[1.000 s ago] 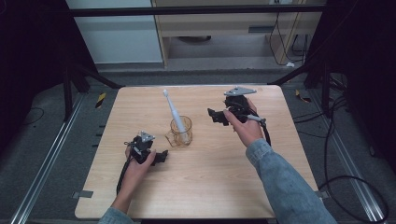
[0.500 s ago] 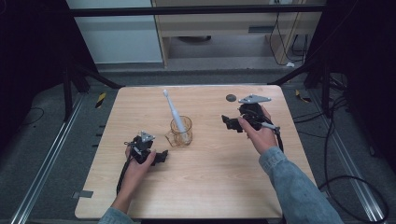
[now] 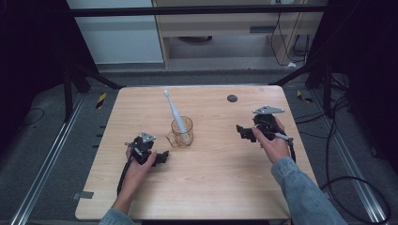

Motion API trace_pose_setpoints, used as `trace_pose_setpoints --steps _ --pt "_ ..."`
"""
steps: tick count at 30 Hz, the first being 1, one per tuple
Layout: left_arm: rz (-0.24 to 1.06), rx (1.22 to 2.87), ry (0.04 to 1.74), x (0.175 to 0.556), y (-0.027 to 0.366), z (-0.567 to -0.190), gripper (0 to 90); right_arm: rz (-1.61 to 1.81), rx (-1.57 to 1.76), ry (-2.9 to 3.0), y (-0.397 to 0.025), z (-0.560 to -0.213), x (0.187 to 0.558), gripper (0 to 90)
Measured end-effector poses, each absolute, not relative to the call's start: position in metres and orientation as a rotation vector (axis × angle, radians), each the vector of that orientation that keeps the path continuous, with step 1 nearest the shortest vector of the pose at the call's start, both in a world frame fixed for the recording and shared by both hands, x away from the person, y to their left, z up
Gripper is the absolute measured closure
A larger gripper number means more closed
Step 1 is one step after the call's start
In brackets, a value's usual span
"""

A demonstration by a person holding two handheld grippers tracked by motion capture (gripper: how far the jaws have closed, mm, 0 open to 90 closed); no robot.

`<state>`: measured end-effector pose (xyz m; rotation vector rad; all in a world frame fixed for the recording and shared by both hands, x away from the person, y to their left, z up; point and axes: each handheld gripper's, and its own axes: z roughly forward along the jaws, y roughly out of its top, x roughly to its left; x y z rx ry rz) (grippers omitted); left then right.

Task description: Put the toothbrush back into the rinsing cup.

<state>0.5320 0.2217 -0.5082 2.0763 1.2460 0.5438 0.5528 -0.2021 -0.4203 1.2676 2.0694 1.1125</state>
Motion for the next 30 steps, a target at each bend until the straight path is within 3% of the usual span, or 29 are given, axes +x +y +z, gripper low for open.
trace_pose_setpoints --steps 17,30 --pt "0.546 2.076 1.246 0.532 0.222 -0.508 0.0 1.017 1.390 2.135 -0.225 -0.480 0.564 11.3" --pt "0.546 2.075 1.246 0.532 0.222 -0.508 0.0 1.050 1.507 1.980 -0.241 -0.493 0.581 12.7"
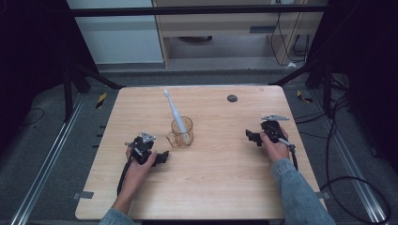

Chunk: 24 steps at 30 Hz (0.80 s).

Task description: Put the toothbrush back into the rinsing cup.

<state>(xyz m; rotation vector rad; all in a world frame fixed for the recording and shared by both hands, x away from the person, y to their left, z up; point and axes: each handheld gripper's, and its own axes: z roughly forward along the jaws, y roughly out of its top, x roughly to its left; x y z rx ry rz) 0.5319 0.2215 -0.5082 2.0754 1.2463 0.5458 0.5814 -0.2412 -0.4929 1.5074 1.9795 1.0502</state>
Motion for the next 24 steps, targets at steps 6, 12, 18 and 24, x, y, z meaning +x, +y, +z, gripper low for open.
trace_pose_setpoints --steps 6,12,18,24 --pt "0.546 2.076 1.246 0.532 0.222 -0.508 0.0 1.011 1.536 1.949 -0.247 -0.498 0.587 12.0" --pt "0.546 2.076 1.246 0.532 0.222 -0.508 0.0 0.985 1.542 1.941 -0.248 -0.500 0.591 11.5" --pt "0.546 2.076 1.246 0.532 0.222 -0.508 0.0 0.977 1.570 1.918 -0.251 -0.502 0.595 11.0" --pt "0.546 2.076 1.246 0.532 0.222 -0.508 0.0 0.972 1.608 1.898 -0.253 -0.506 0.598 10.9"
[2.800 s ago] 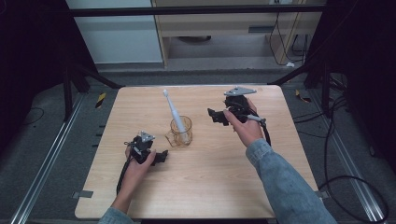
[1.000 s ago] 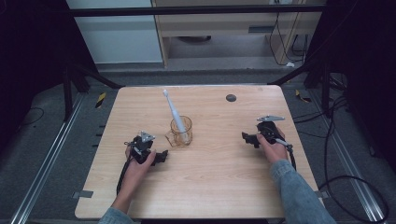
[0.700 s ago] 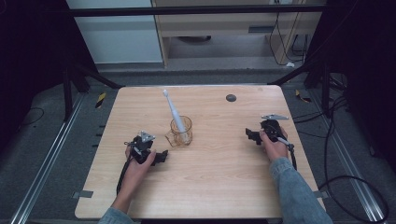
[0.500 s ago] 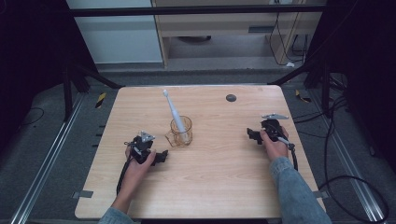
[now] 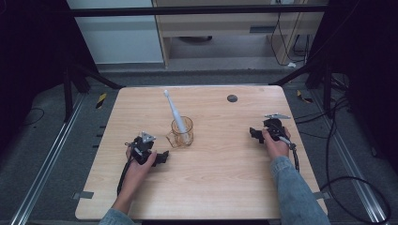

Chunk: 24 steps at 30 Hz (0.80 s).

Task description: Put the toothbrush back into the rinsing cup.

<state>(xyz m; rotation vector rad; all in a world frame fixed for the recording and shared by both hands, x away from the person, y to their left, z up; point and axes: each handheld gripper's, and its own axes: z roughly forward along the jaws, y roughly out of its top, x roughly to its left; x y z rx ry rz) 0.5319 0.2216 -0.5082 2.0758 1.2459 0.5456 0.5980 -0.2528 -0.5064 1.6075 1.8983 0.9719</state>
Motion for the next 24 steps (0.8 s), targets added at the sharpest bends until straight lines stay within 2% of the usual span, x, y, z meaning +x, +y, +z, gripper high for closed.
trace_pose_setpoints --steps 17,19,24 --pt "0.546 2.076 1.245 0.532 0.222 -0.508 0.0 0.867 1.529 1.969 -0.243 -0.510 0.601 8.3" --pt "0.546 2.076 1.245 0.532 0.222 -0.508 0.0 0.855 1.552 1.965 -0.242 -0.511 0.600 0.9" --pt "0.546 2.077 1.244 0.532 0.222 -0.508 0.0 0.815 1.621 1.900 -0.237 -0.511 0.598 0.2"
